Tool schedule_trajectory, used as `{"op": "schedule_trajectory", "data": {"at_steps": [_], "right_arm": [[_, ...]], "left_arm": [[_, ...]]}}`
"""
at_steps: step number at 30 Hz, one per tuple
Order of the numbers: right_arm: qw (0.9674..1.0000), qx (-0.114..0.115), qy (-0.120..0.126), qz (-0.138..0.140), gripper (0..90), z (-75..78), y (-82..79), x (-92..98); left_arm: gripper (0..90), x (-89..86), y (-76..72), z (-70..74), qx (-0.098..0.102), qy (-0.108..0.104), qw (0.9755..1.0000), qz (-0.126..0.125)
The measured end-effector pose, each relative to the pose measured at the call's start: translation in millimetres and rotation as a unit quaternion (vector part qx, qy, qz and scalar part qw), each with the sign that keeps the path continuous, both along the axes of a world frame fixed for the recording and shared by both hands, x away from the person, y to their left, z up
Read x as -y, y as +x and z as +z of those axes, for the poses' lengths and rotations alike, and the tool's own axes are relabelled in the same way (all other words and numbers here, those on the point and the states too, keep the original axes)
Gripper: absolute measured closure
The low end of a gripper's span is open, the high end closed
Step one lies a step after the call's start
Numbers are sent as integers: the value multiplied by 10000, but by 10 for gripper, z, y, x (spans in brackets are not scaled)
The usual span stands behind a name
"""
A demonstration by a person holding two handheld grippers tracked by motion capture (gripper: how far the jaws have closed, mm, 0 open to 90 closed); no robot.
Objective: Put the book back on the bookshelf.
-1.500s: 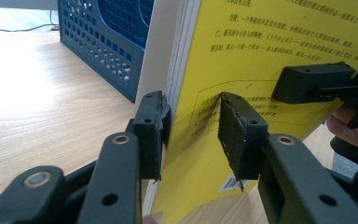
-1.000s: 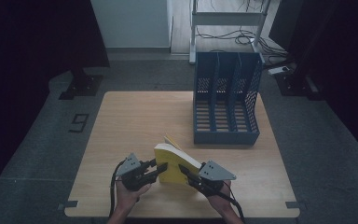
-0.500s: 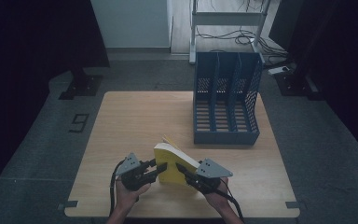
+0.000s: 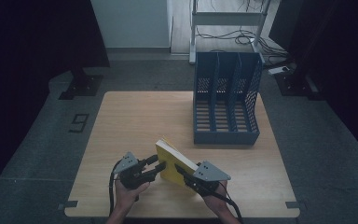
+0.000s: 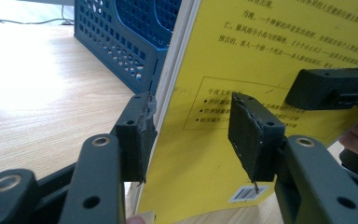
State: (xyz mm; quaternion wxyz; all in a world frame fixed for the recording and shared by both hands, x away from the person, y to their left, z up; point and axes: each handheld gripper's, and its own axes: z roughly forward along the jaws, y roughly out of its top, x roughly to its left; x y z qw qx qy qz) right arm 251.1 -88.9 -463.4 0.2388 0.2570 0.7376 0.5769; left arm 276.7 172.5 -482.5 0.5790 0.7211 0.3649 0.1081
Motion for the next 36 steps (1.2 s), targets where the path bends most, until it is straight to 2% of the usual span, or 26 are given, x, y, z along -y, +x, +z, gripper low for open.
{"op": "schedule_trajectory", "data": {"at_steps": [8,22,31,36], "right_arm": [[9998,112,-85,-146,748,31,-22,24],[9988,194,130,-422,748,109,-13,180],[9981,191,198,-556,748,125,-6,227],[9973,206,242,-660,748,136,-2,262]], "left_arm": [[495,-12,4,-15,-3,84,9998,152],[472,-10,26,-41,-83,408,9985,347],[472,-19,34,-48,-107,449,9983,346],[472,-19,39,-53,-164,390,9986,318]]}}
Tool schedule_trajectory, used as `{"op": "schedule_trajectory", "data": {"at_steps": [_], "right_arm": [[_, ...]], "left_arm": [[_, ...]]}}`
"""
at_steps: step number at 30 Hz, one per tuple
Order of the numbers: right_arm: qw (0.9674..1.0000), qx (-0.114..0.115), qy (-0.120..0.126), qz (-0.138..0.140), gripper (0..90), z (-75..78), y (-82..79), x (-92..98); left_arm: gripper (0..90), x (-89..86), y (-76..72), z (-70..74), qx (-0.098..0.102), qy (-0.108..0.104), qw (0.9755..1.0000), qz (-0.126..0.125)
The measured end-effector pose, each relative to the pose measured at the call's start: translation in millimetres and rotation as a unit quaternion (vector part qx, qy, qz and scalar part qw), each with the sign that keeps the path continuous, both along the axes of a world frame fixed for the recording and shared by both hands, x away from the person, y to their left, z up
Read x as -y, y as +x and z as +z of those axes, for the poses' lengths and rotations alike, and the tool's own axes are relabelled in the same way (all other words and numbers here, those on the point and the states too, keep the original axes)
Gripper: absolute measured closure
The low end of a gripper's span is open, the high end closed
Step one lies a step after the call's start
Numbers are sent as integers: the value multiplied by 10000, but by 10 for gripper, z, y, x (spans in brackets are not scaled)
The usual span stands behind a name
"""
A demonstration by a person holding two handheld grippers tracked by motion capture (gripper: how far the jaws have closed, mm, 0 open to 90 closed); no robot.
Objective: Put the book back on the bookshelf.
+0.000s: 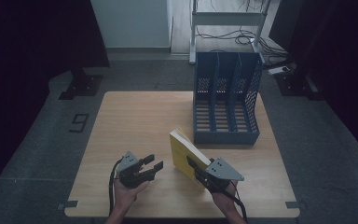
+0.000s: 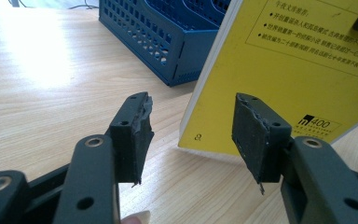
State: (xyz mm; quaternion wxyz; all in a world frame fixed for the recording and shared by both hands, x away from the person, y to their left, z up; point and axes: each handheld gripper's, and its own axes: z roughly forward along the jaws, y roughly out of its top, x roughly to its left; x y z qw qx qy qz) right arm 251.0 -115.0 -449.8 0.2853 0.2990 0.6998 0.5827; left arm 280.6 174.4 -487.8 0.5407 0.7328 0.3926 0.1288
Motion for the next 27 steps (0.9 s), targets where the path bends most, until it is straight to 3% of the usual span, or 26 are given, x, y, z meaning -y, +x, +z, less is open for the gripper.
{"op": "schedule_trajectory", "data": {"at_steps": [27], "right_arm": [[9987,131,196,-442,748,86,31,229]], "left_arm": [[467,-4,38,-46,-172,147,9997,12]]}}
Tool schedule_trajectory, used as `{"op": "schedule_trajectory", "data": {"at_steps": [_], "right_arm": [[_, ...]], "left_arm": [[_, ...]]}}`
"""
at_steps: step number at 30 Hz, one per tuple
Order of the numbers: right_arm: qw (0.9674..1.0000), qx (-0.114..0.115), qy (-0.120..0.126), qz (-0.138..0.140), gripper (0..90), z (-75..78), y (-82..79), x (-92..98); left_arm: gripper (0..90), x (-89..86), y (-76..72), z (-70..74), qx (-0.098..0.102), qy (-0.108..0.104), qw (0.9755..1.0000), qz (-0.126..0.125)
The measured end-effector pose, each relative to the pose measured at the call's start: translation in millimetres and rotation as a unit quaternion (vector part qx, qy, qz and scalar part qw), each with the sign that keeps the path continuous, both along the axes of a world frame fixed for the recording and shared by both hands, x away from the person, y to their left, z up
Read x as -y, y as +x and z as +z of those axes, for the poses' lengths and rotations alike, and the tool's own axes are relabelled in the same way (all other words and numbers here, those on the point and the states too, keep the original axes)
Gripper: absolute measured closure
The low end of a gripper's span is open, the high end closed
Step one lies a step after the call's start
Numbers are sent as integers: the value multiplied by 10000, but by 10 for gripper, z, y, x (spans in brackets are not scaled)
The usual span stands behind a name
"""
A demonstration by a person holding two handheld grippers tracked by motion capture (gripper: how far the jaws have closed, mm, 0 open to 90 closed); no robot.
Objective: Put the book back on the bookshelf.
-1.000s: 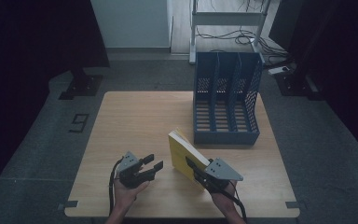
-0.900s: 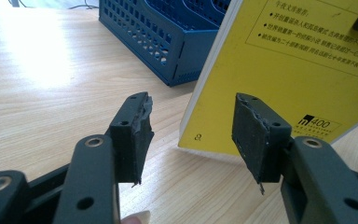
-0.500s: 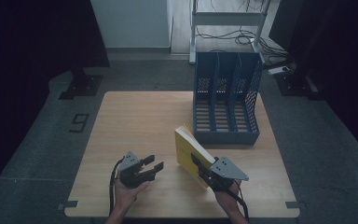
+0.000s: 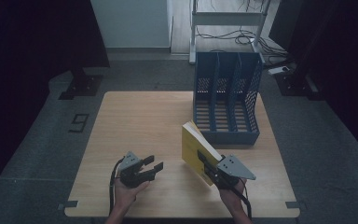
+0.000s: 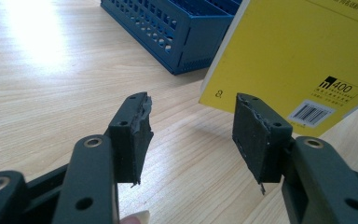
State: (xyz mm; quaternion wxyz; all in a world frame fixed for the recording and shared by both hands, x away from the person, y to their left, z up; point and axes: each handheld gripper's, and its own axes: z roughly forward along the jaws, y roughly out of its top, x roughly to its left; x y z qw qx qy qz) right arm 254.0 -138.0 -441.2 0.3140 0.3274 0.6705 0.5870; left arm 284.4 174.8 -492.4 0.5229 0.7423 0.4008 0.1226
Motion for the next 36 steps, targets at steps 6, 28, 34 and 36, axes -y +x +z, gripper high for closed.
{"op": "schedule_trajectory", "data": {"at_steps": [6,28,34,36], "right_arm": [[9999,27,71,-81,748,24,-1,49],[9986,177,250,-421,748,100,14,217],[9980,206,314,-505,748,122,24,259],[9977,210,340,-544,749,135,27,269]], "left_arm": [[466,-3,7,-7,-22,19,10000,13],[463,-14,32,-38,-124,83,9999,41],[464,-27,27,-31,-73,41,9999,82],[466,-33,20,-20,-23,-1,10000,90]]}}
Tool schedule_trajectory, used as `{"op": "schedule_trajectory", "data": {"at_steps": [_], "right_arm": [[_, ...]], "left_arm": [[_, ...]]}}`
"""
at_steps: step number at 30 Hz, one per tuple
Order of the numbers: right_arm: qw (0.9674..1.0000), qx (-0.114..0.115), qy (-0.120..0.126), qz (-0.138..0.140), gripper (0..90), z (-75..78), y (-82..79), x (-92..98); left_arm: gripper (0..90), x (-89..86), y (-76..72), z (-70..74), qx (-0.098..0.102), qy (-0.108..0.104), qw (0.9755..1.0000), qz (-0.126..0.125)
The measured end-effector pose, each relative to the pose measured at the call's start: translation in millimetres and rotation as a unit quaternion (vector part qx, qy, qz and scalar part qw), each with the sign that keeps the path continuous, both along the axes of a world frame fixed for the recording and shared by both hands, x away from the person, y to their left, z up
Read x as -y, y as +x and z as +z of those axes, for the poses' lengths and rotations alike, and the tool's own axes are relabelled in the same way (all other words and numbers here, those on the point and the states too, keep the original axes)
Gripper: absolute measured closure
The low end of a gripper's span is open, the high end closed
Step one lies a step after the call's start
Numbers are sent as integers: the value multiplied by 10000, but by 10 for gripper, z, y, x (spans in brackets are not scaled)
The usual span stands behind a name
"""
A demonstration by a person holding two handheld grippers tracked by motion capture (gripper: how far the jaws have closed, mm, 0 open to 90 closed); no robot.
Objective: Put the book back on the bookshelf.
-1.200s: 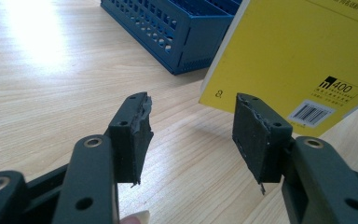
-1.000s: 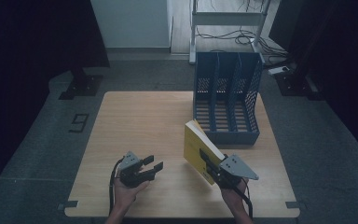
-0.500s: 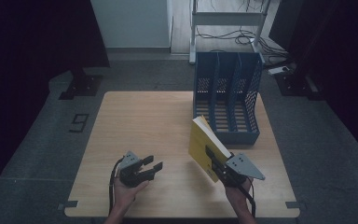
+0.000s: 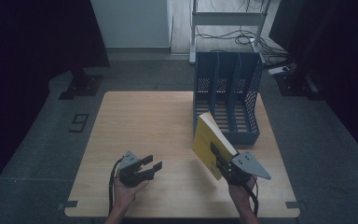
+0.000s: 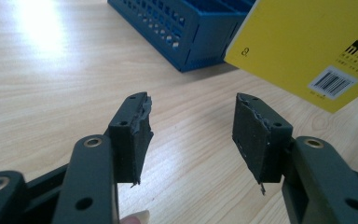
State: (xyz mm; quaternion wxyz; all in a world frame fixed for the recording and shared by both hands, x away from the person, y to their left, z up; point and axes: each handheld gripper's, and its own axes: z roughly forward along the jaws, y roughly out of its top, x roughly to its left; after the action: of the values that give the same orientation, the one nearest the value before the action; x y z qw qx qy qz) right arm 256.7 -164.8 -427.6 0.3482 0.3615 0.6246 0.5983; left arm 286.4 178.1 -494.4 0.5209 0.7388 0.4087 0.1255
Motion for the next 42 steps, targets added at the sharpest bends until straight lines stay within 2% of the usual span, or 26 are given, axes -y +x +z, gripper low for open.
{"op": "schedule_trajectory", "data": {"at_steps": [8,14,42], "right_arm": [[9999,82,58,-109,749,106,25,42],[9997,43,67,-235,748,180,84,43],[9993,59,152,-346,748,446,368,-15]], "left_arm": [[465,0,0,-2,-43,38,10000,-13],[463,2,-7,1,-73,19,10000,-37],[460,11,0,-25,-124,42,9999,-61]]}}
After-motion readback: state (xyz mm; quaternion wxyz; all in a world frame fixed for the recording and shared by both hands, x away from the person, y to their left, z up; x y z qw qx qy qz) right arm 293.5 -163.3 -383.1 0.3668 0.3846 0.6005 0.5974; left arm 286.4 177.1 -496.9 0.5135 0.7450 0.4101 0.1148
